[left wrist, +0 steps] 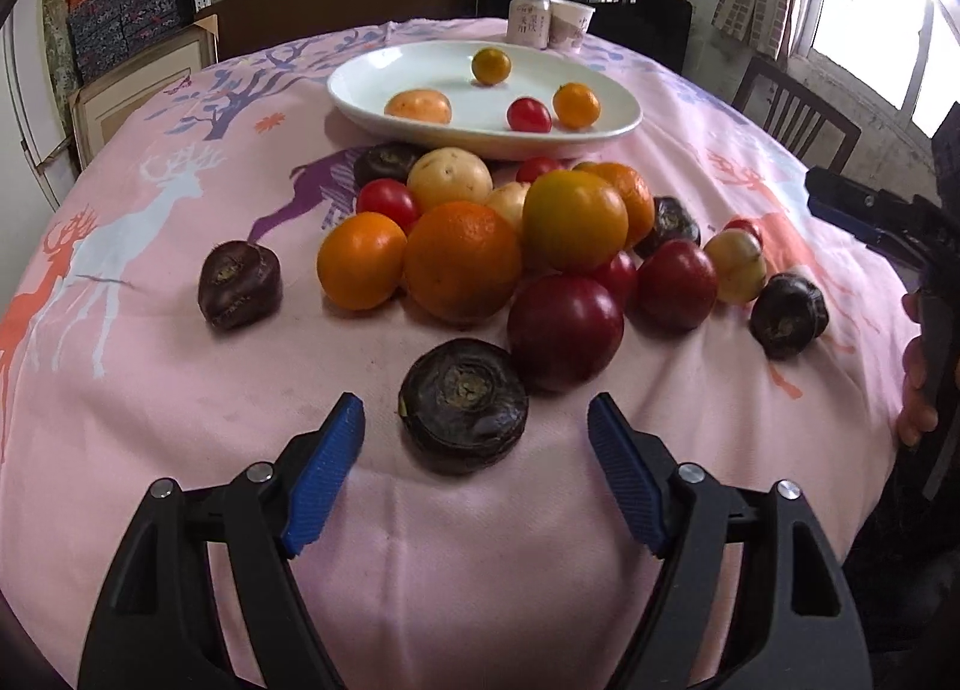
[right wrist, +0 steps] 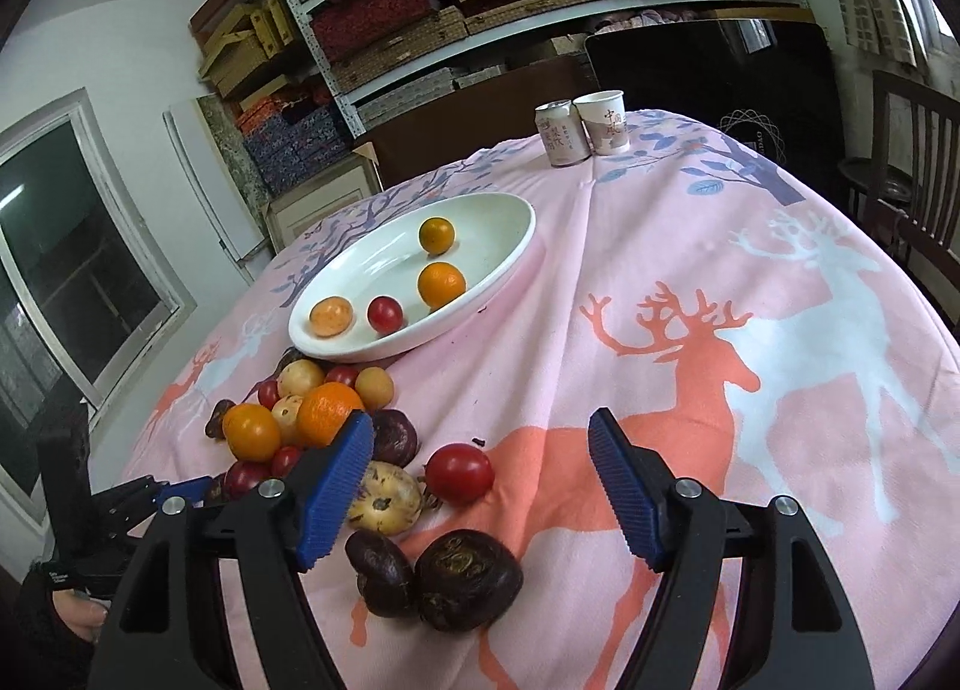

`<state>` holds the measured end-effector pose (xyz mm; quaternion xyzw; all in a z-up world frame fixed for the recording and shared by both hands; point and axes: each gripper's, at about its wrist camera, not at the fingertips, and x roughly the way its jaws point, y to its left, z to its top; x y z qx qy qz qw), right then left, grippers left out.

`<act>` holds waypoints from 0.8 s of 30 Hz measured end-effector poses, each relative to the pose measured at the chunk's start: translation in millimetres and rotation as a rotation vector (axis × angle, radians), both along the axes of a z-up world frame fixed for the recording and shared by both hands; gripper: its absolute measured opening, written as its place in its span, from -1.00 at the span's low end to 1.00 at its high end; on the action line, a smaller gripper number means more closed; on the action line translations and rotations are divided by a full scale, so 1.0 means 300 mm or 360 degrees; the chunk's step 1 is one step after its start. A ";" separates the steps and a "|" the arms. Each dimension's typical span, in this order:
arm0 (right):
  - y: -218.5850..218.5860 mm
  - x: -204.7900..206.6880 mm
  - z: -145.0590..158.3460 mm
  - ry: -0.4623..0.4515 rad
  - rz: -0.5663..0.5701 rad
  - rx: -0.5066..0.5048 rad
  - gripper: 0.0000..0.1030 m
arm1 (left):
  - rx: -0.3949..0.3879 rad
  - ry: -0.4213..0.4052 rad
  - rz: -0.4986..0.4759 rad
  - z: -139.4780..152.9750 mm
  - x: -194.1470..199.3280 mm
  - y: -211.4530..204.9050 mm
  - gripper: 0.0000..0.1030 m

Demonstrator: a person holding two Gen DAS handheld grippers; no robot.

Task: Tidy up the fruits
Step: 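Grasp a dark purple fruit with the left tool while the right tool grasps another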

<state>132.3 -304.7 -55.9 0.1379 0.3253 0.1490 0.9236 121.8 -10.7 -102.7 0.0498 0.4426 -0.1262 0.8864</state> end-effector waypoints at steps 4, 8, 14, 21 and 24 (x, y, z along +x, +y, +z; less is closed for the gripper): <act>0.030 -0.054 0.011 -0.0028 0.0084 -0.0099 0.45 | 0.0005 -0.0046 -0.0039 0.010 -0.016 -0.006 -0.24; 0.052 -0.101 0.015 -0.0036 0.0145 -0.0242 0.45 | -0.0053 -0.0064 -0.0032 0.034 -0.035 0.017 -0.24; 0.068 -0.139 -0.010 0.0028 0.0210 -0.0424 0.35 | -0.0098 -0.0095 -0.0023 0.070 -0.070 0.040 -0.24; 0.091 -0.123 -0.068 0.0133 0.0263 -0.0511 0.18 | -0.0103 -0.0064 -0.0034 0.054 -0.084 0.029 -0.24; 0.143 -0.127 -0.070 0.0081 0.0308 -0.0591 0.17 | -0.0103 -0.0057 -0.0030 0.051 -0.083 0.031 -0.24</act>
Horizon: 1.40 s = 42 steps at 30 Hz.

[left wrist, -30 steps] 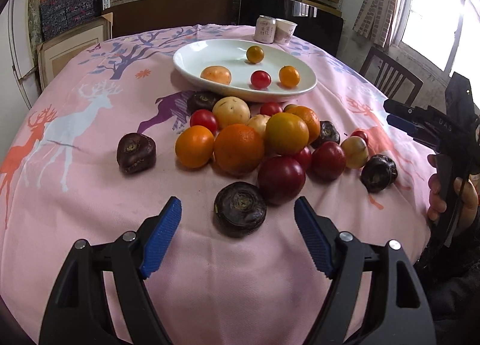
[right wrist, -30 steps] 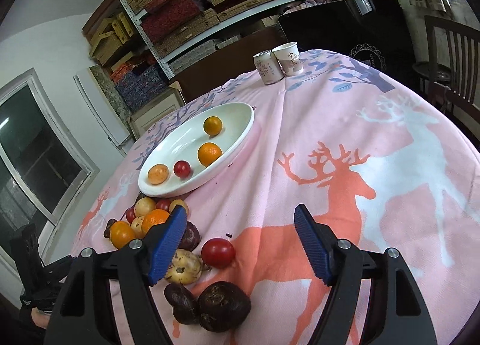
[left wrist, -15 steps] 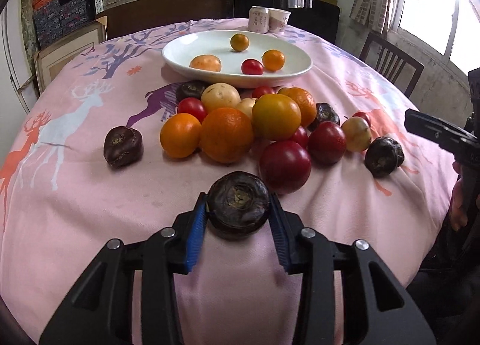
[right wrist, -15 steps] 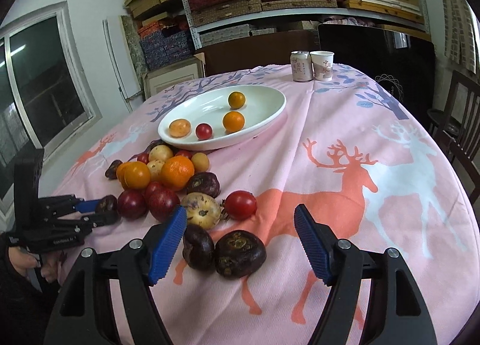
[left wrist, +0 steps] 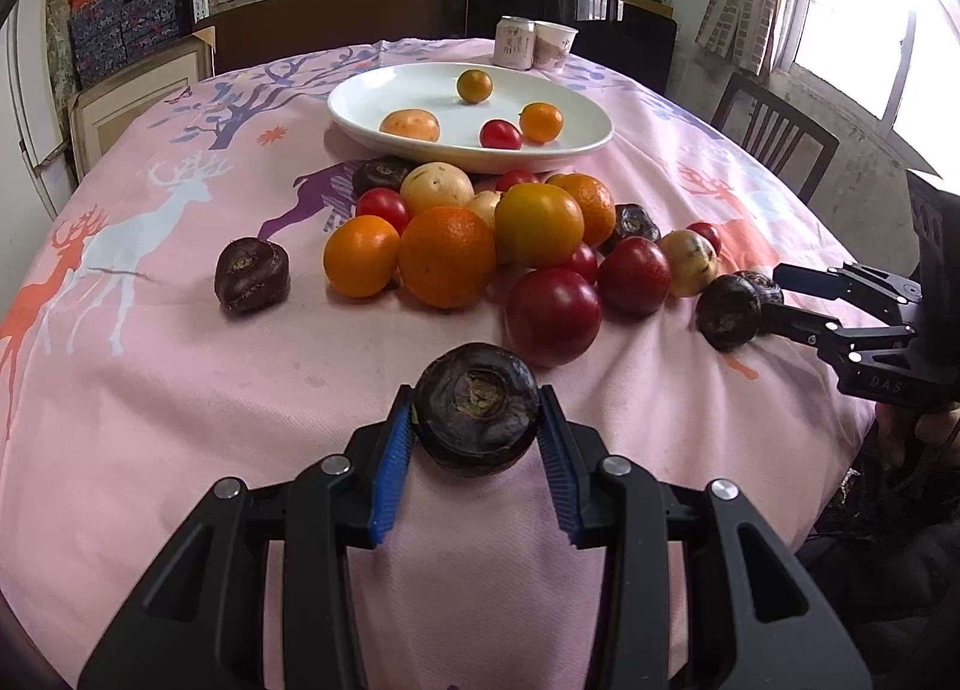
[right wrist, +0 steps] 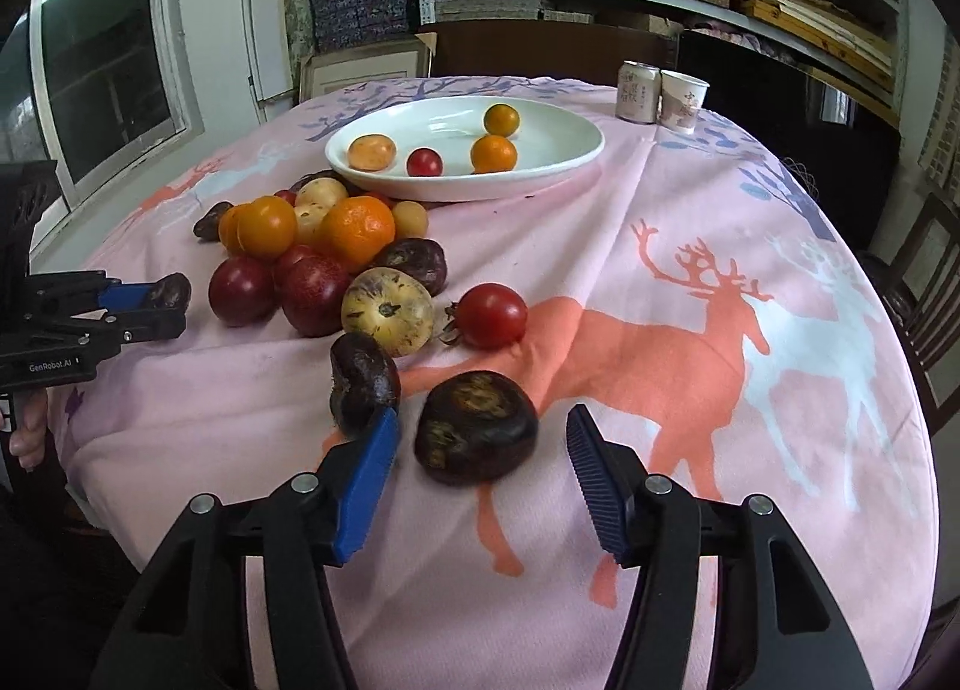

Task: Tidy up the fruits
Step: 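Grasp a dark purple fruit with the left tool while the right tool grasps another, then carry both dark purple fruits onto the white plate and release them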

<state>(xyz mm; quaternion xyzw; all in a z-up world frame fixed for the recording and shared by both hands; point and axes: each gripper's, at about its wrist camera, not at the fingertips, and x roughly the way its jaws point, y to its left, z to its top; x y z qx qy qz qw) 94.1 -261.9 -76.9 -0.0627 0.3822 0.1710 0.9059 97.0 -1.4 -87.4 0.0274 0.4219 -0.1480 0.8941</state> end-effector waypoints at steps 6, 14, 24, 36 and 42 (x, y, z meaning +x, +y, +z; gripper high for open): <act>0.008 0.036 -0.030 0.0064 -0.0044 -0.0029 0.07 | -0.0001 0.0002 0.0013 0.000 -0.001 0.004 -0.23; -0.047 0.022 -0.012 0.0051 -0.0102 0.0128 -0.15 | -0.0026 -0.0021 0.0025 0.016 -0.006 0.012 -0.24; -0.121 0.047 0.132 -0.0102 -0.0146 0.0338 -0.15 | -0.0098 -0.0125 0.0038 0.112 0.012 0.032 -0.23; -0.087 0.417 0.284 -0.0121 -0.0128 0.0472 -0.15 | -0.0165 -0.0183 0.0094 0.248 0.419 0.001 -0.23; 0.000 0.649 0.225 -0.0032 -0.0169 0.0436 -0.15 | -0.0206 -0.0049 0.0198 0.186 0.689 -0.040 -0.23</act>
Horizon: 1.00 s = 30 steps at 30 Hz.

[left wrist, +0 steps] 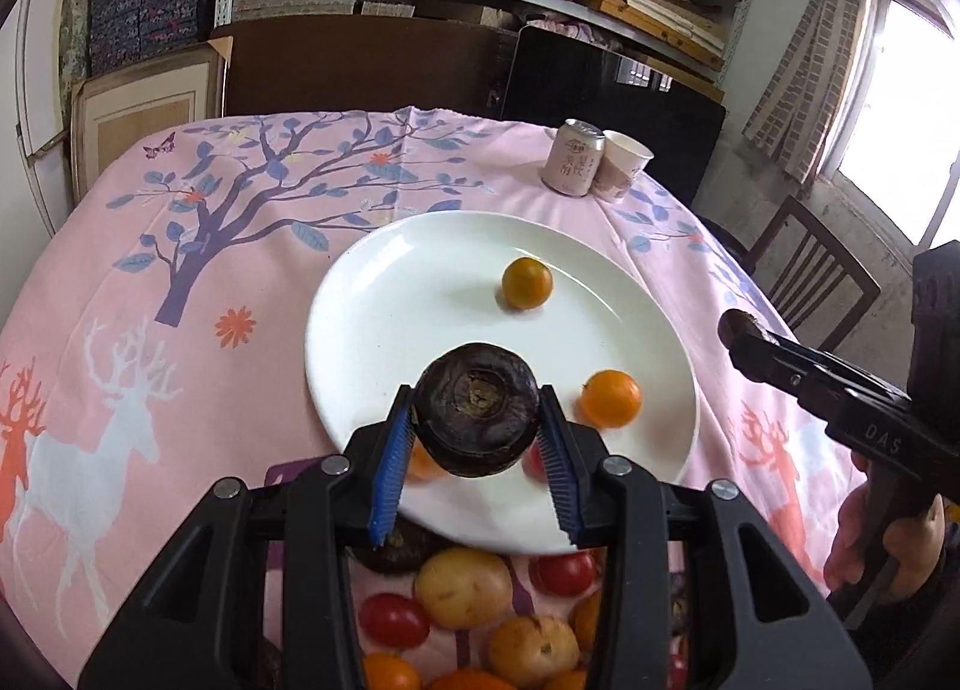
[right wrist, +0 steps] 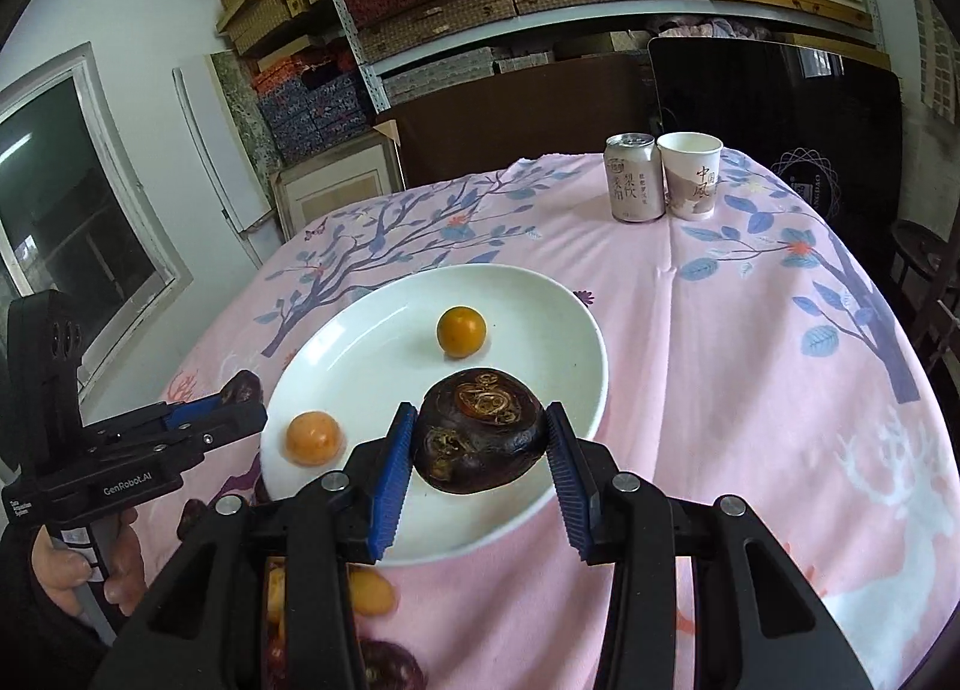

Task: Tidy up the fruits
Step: 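Carry both dark purple fruits onto the white plate and release them, then grasp another dark purple fruit with the left tool while the right tool grasps one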

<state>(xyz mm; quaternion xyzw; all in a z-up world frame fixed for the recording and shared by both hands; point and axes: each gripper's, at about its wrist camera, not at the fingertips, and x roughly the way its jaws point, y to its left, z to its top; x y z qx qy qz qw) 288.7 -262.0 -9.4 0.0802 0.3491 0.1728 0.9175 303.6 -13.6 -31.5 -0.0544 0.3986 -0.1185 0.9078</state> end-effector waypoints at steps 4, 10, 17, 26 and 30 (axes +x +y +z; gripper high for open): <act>0.048 0.067 -0.030 -0.0032 -0.0028 -0.0064 0.00 | 0.0008 0.0122 0.0060 -0.077 0.104 -0.008 -0.13; -0.003 -0.021 -0.031 -0.0050 -0.0041 0.0034 0.24 | -0.0052 0.0001 0.0097 -0.021 0.001 0.041 0.46; -0.109 -0.179 -0.092 -0.0006 -0.0104 0.0194 0.37 | 0.0016 -0.0036 0.0039 -0.013 -0.239 0.086 0.48; -0.127 -0.379 -0.144 0.0054 -0.0160 0.0045 0.51 | 0.0138 0.0022 0.0161 -0.101 -0.468 0.248 0.48; -0.148 -0.432 -0.176 0.0046 -0.0184 0.0002 0.52 | 0.0223 0.0064 0.0266 -0.137 -0.480 0.336 0.48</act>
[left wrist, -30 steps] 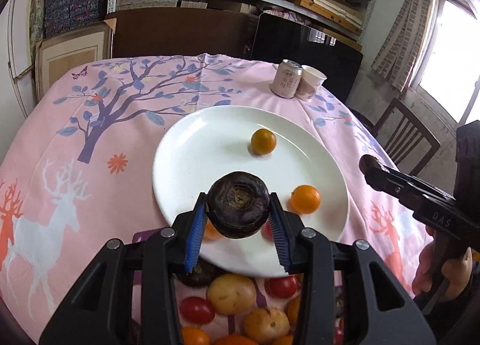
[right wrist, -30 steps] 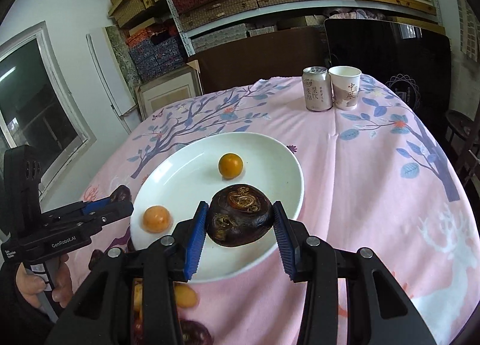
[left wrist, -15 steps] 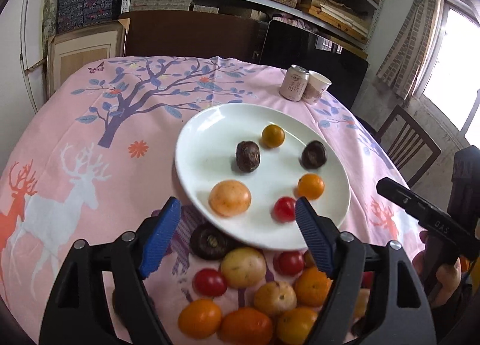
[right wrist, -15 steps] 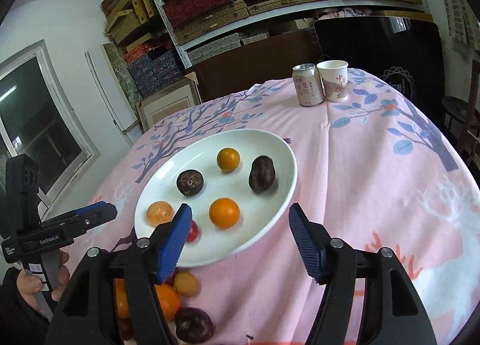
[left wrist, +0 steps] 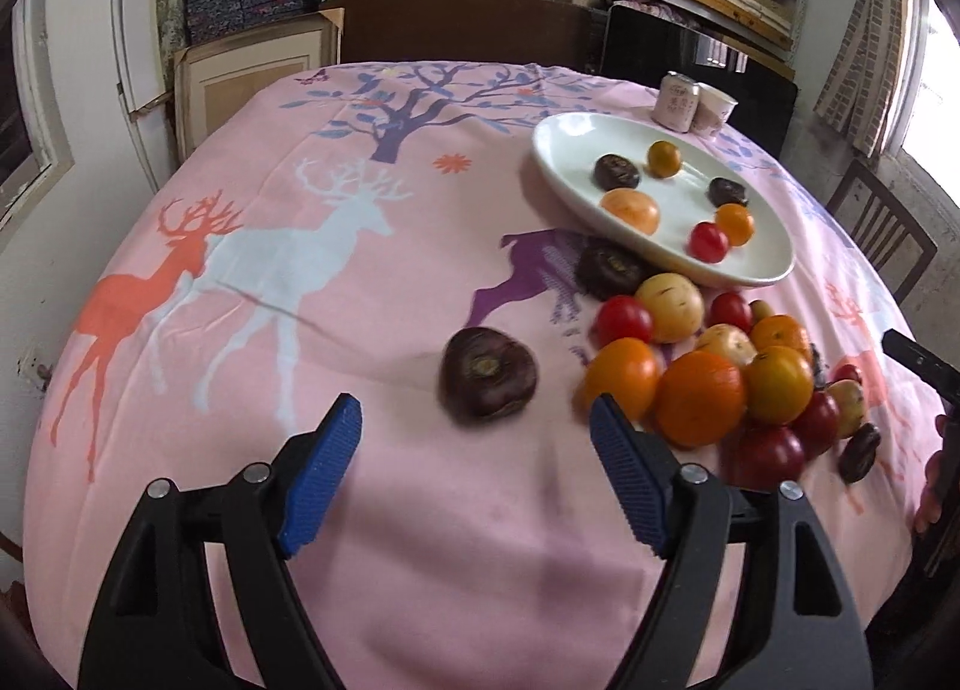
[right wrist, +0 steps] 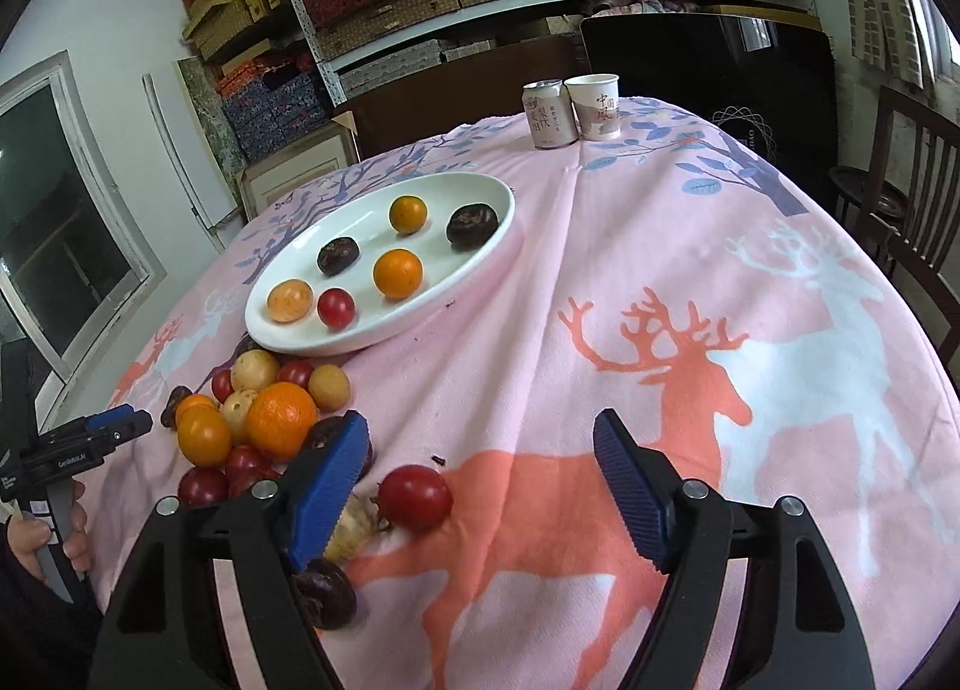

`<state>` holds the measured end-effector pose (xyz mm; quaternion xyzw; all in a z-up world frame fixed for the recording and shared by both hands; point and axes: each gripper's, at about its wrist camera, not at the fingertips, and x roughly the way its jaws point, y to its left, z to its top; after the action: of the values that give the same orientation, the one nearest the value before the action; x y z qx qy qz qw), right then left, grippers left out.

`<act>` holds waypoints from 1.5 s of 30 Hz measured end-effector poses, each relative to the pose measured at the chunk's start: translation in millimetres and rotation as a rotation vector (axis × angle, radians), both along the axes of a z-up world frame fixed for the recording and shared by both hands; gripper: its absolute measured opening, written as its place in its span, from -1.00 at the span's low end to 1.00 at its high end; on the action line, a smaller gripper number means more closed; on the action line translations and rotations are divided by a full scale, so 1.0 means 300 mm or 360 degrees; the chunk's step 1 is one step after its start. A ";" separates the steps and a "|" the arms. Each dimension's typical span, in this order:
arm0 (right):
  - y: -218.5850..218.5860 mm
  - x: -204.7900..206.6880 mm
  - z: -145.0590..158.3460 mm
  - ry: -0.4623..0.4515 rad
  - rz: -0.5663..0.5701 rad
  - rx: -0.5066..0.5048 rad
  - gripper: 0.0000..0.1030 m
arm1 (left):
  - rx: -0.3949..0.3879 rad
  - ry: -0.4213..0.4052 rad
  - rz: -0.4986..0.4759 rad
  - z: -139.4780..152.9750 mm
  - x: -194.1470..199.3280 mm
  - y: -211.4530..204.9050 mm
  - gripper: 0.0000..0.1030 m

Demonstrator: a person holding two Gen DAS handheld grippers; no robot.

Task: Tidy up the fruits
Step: 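Grasp another dark purple fruit with the left tool while the right tool grasps one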

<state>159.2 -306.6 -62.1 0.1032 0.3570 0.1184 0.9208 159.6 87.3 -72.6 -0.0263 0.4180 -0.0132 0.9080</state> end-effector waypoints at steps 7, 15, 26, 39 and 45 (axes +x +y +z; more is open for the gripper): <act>-0.022 -0.016 -0.023 -0.0001 -0.0009 0.0039 0.52 | 0.0067 0.0054 -0.0051 -0.040 0.052 -0.032 0.48; -0.019 -0.012 -0.026 -0.0013 0.0019 0.0065 0.52 | -0.0007 0.0158 -0.0102 -0.083 0.145 -0.042 0.19; 0.001 -0.046 -0.019 -0.0043 0.0103 0.0056 0.52 | -0.0001 0.0016 -0.0155 -0.055 0.046 -0.090 -0.21; 0.257 -0.220 -0.040 -0.0054 0.0470 -0.0291 0.39 | -0.0110 -0.0044 -0.0083 -0.040 0.020 -0.048 -0.21; 0.286 -0.205 -0.074 0.0012 0.0495 -0.0355 -0.25 | -0.0100 -0.0022 -0.0096 -0.047 0.025 -0.053 -0.21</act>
<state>97.9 -220.8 -84.4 -0.0555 0.3830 0.2187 0.8958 167.1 71.5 -86.6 -0.0421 0.4117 -0.0538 0.9088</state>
